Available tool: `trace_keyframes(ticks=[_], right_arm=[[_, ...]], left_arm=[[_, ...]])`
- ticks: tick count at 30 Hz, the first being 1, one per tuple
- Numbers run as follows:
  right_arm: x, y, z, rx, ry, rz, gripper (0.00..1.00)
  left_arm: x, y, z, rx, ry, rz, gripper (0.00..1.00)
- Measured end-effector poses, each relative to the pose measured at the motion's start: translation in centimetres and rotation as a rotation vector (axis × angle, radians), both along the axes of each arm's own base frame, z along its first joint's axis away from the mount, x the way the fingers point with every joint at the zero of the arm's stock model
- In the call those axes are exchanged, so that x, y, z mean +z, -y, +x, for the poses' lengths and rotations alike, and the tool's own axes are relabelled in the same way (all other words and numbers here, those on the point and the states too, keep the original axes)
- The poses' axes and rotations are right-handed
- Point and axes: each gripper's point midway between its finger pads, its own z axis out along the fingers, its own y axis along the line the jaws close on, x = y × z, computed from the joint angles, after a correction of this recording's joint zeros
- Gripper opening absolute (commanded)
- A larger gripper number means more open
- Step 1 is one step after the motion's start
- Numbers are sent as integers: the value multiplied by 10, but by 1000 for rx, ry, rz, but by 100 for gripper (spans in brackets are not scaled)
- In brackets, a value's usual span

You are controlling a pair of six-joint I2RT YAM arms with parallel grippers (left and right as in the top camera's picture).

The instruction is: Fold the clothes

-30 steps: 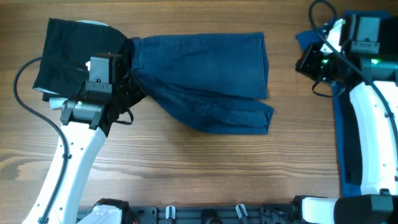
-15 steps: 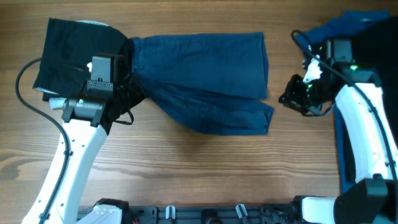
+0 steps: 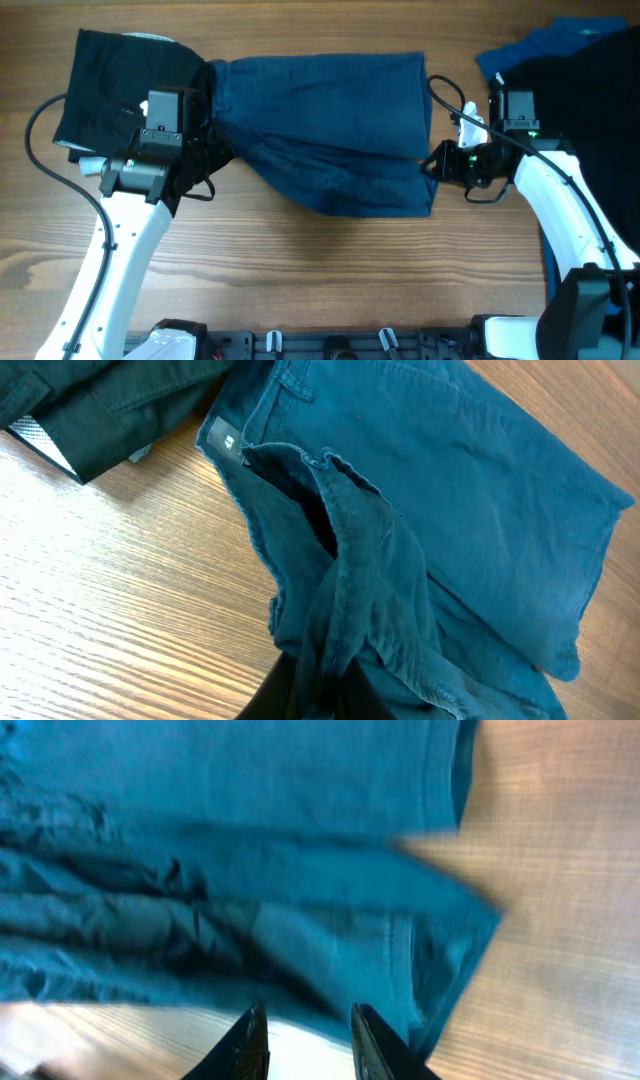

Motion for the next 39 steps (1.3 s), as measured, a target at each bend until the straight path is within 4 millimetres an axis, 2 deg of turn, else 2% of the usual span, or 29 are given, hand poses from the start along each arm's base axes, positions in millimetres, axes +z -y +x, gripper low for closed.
trace_keyframes(ticks=[3,6,10,11,13,16,19,22,23,31,37,39], right_arm=[[3,0,8,13,45,-4,22],[4,-5,5,-44,-2,50,25],[7,-24,-13,-152,-158,165,26],[8,-31,-15,-167,-186,185,31],[8,-44,-21,-188,-232,211,33],[-4,-66,-33,-226,-306,228,34],[-16,-77,-49,-290,-396,221,36],[-22,-76,-51,-369,-441,217,38],[-23,-75,-50,-394,-447,213,53],[-43,-72,-38,-572,-443,267,49],[-60,-71,-48,-646,-492,283,50],[-63,-70,-51,-663,-508,282,51]], left_arm=[[-2,0,-3,0,-15,2,9],[-4,-1,-6,0,-28,5,10],[-4,-1,-6,0,-30,6,11],[-4,-1,-6,0,-30,6,11],[-4,-2,-6,2,-29,8,11],[-4,-2,-6,3,-29,10,12],[-4,-2,-6,4,-28,11,12],[-4,-2,-6,3,-28,11,12],[-4,-2,-6,4,-28,11,12],[-3,-2,-4,4,-18,9,12],[-3,-2,-3,3,-17,9,11],[-2,-2,-3,3,-17,9,8]])
